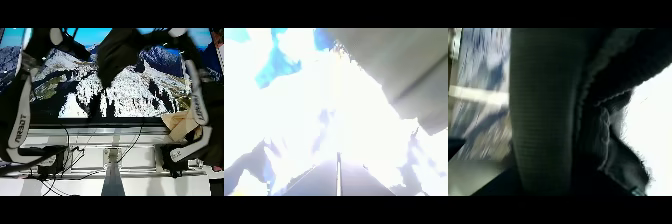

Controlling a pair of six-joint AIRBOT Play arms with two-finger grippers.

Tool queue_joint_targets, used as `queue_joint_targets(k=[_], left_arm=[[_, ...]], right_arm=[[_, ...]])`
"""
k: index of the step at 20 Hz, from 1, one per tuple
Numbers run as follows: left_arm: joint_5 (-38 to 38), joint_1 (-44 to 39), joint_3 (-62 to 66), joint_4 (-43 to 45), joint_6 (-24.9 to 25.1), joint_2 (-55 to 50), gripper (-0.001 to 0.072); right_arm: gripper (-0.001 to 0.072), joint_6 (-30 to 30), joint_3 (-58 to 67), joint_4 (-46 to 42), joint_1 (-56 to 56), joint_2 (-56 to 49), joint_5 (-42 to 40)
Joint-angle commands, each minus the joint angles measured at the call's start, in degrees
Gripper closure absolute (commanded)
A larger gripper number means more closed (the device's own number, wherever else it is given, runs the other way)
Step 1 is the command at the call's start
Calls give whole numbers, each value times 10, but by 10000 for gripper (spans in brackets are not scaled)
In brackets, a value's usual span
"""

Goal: Fold the clothes and pants, and hang the long-sleeved shirts on hangers.

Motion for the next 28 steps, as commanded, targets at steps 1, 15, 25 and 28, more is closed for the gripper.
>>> queue_joint_targets(k=[1, 15, 25, 28], left_arm=[[4, 0, 0, 0, -1, 56, 685], [3, 0, 0, 0, -1, 93, 685], [2, 0, 0, 0, -1, 93, 685], [2, 0, 0, 0, -1, 93, 685]], right_arm=[[678, 97, 18, -169, -86, 142, 40], [677, 260, 7, -593, -639, 448, 447], [23, 276, 8, -594, -753, 448, 446], [238, 226, 8, -500, -753, 448, 395]])
